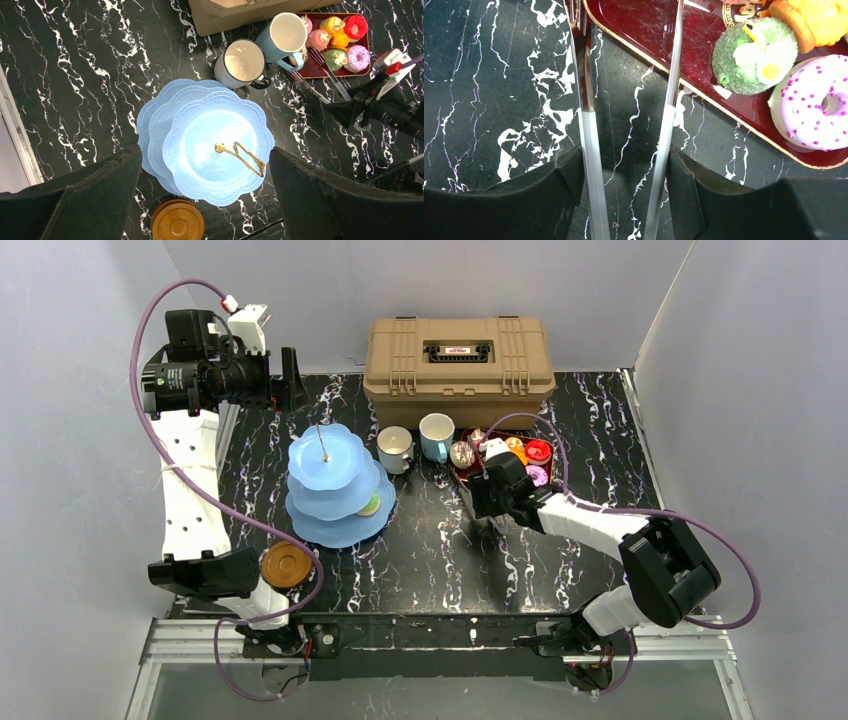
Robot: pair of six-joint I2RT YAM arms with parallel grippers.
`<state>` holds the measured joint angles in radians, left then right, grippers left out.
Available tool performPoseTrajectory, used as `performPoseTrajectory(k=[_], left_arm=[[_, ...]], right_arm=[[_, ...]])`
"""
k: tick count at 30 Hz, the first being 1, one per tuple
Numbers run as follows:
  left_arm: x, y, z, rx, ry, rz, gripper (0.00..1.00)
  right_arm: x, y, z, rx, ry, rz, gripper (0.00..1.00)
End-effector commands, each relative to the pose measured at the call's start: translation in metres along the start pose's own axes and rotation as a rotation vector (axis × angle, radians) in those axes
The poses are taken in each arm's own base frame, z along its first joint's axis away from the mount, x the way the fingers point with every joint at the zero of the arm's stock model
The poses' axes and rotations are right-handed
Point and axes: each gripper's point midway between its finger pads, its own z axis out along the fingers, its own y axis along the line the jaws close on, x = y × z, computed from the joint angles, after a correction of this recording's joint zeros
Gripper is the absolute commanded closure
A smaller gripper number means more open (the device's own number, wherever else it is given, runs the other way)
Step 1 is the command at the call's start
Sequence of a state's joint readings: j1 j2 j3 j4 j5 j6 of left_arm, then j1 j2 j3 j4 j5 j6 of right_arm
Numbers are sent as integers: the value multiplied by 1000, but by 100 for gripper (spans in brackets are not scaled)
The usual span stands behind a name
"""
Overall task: Serve the afternoon tea
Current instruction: Pick up the clamp from the tray.
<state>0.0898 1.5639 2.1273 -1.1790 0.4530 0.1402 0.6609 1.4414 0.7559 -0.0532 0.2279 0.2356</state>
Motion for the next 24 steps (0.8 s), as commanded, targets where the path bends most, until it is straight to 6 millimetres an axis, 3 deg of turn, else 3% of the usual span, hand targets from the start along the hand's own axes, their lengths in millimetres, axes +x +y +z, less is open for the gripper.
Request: performPoseTrajectory(k=[1,9,14,24], left_arm=[[-5,-8,-12,18,-27,5,3],[-5,-9,-12,24,-29,1,4],[-4,-10,-12,29,-28,-3,4],[-3,-12,-12,38,-25,-6,4]], right_arm=[[-2,1,-3,-24,-21,41,35],[-19,0,-9,-125,-75,176,34],[-21,11,-12,-203,-75,215,34],[-26,7,-10,-209,-94,271,34]])
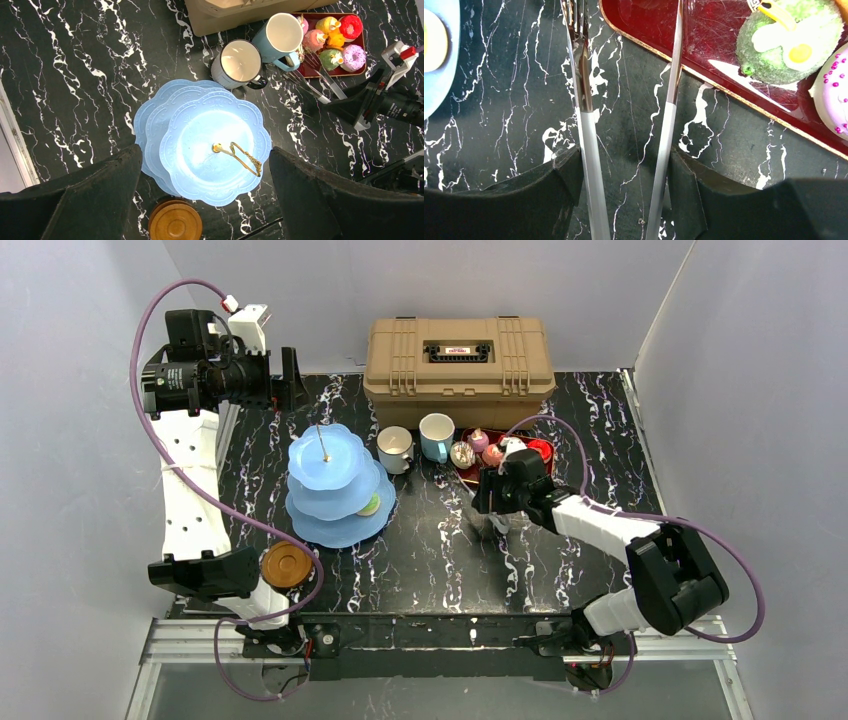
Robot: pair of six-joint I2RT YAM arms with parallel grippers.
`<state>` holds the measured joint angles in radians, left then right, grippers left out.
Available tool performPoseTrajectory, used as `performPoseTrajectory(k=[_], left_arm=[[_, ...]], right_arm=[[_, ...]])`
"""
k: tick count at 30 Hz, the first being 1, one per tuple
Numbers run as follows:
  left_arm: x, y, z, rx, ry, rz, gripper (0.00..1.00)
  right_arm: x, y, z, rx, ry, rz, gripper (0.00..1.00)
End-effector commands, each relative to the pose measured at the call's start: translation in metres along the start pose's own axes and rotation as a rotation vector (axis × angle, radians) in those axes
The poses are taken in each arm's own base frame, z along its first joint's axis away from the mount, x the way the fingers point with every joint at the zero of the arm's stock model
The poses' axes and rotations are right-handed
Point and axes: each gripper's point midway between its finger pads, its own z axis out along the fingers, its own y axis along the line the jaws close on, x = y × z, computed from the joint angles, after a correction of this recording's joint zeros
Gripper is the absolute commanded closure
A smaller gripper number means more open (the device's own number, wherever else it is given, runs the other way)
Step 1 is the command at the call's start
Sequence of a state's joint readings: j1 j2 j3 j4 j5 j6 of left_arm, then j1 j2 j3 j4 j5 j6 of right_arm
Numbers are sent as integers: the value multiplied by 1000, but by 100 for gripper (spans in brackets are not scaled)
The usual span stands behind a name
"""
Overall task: Serve the afternoon tea
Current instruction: Pick up the desert from the tray.
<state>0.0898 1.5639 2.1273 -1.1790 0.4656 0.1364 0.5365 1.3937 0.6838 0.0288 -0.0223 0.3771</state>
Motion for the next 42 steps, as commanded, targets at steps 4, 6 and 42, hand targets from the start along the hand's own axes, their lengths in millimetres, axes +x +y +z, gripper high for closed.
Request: performPoseTrajectory(k=[4,6,42], left_arm=[[-2,-10,-12,28,-22,-3,4],[-1,-10,-11,27,-20,-3,4],[4,-15,-14,45,-19,-4,6]], right_arm=[[-36,3,-6,-49,-116,74,34],[-39,3,-7,-66,-122,95,34],[-61,11,-23,-121,-179,105,65]])
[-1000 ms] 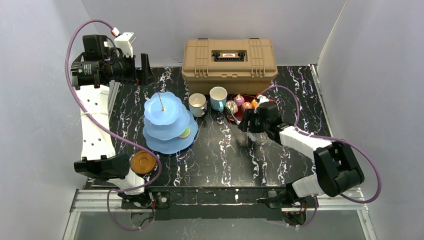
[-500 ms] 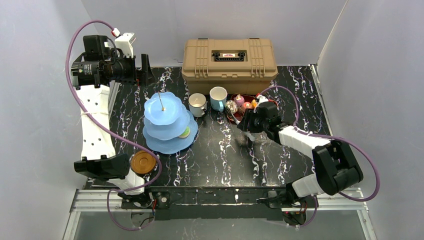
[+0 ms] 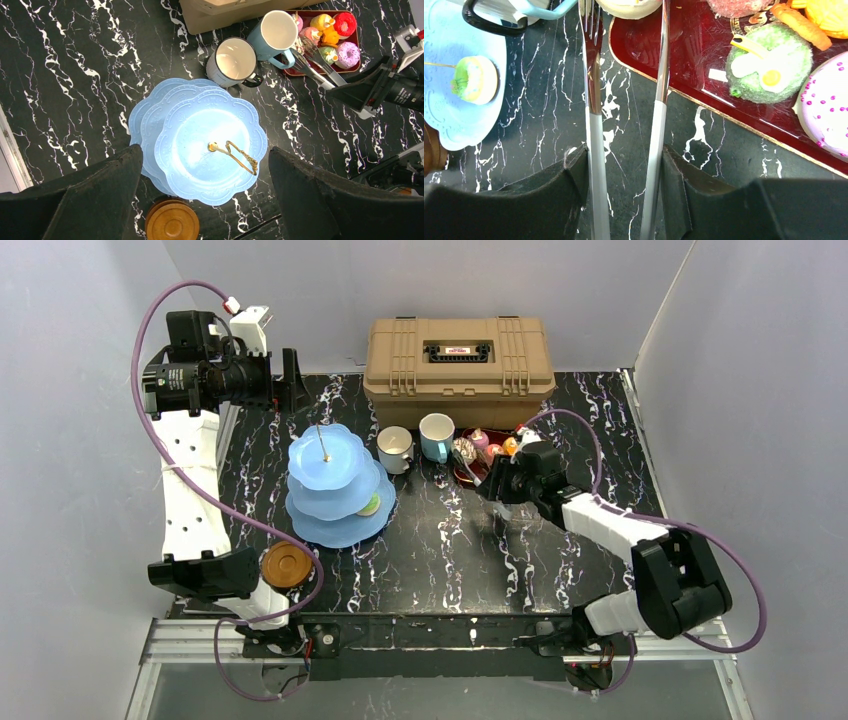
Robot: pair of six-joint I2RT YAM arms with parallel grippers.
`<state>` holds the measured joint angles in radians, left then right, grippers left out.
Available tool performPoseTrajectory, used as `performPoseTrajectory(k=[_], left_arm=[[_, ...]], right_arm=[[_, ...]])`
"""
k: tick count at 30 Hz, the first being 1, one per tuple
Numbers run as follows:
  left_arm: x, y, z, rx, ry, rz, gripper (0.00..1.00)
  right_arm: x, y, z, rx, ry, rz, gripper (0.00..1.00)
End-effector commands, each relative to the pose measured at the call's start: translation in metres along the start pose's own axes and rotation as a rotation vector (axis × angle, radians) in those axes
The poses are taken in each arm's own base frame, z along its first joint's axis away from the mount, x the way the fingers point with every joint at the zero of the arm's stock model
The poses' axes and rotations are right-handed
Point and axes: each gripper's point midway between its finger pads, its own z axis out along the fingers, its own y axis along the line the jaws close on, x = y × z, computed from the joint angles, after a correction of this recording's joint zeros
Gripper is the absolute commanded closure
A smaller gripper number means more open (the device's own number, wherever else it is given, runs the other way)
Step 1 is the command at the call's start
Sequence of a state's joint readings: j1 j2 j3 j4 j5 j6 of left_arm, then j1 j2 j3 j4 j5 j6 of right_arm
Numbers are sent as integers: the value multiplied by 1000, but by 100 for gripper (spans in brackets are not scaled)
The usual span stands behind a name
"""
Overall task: Serve the afternoon tea
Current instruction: Pick up the desert from the tray.
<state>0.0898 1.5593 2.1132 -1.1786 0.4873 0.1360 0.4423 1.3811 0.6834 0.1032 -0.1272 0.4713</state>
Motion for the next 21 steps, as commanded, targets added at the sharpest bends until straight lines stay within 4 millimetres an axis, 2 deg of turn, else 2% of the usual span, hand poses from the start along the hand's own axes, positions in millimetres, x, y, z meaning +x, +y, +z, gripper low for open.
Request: performPoseTrajectory(k=[1,6,11,15,21], left_arm=[[1,-11,-14,22,-24,0,6],[0,-13,-14,34,-27,-6,6],[0,-13,-13,37,-25,-9,7],[-1,-14,-14,37,-28,-5,7],[0,-15,-9,57,-12,-25,10]], right_arm=[[-32,19,-18,-55,-103,-42,67],[-29,14,-34,-14,-85,-66,70],[-8,4,-47,33,8,-75,72],[-2,4,-63,42,22,-85,74],[-1,23,-88,-19,26,-94,75]])
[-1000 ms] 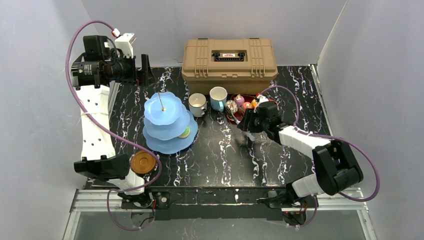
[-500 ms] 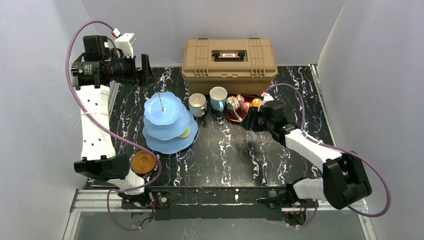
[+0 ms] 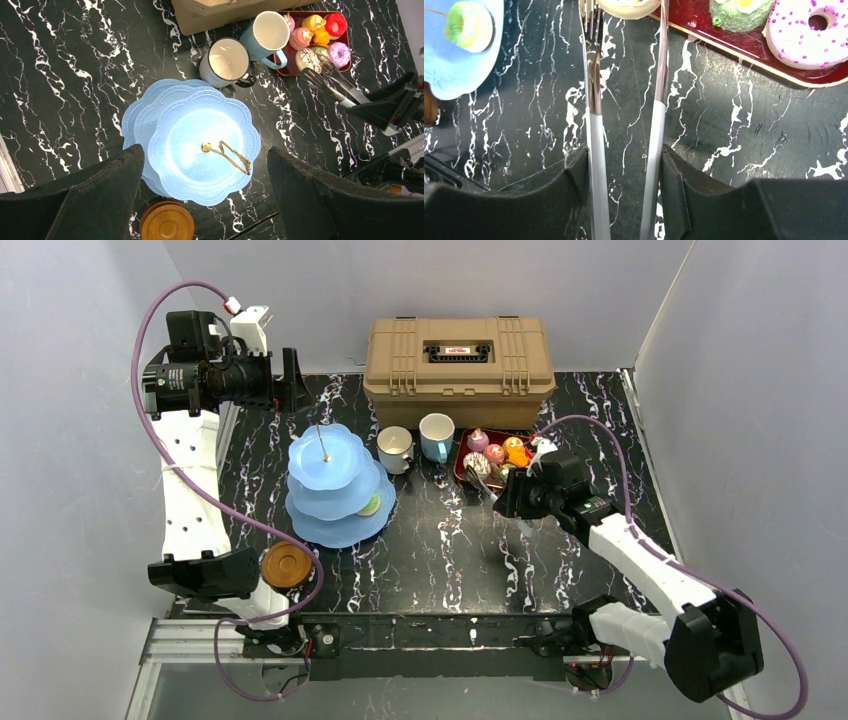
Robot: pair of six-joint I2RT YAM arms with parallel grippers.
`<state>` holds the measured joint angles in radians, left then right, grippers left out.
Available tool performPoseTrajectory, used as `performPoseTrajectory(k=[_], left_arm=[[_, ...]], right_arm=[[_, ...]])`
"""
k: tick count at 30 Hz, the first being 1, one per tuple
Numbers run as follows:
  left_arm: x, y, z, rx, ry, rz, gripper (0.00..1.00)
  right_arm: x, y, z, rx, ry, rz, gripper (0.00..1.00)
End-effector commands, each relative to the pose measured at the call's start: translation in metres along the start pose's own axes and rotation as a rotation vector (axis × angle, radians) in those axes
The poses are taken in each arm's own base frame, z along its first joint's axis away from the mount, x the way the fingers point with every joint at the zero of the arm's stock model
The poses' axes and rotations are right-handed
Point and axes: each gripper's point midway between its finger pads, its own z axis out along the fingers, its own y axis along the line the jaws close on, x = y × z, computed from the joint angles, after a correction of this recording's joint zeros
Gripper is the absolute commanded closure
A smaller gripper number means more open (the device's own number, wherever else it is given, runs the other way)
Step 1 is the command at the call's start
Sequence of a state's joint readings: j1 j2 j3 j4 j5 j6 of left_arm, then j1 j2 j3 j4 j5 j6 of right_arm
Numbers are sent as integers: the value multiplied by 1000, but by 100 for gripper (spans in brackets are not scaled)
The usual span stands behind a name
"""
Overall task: Serve the afternoon tea
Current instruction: Pick up the desert from the tray, then place the desert on the desert table.
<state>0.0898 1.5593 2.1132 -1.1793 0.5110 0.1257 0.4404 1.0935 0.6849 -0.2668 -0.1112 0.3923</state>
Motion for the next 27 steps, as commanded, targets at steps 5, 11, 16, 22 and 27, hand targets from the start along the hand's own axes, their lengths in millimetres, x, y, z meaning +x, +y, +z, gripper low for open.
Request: performPoseTrajectory(k=[5,11,16,22,27], left_arm=[[1,-9,-8,32,-6,-19,10],[4,-4,-4,16,11,-19,10],[3,-3,-5,7,11,-7,9],[5,-4,-8,10,22,-4,9],[7,-2,-12,-6,46,25,8]], right_arm=[[-3,51,-35,-141,39,-95,74],[18,110,-41,-225,95,-230,73],[34,164,-46,-317,109,-300,74],[59,203,-26,-378,145,-383,73],[69,227,-11,-414,147,-416,73]])
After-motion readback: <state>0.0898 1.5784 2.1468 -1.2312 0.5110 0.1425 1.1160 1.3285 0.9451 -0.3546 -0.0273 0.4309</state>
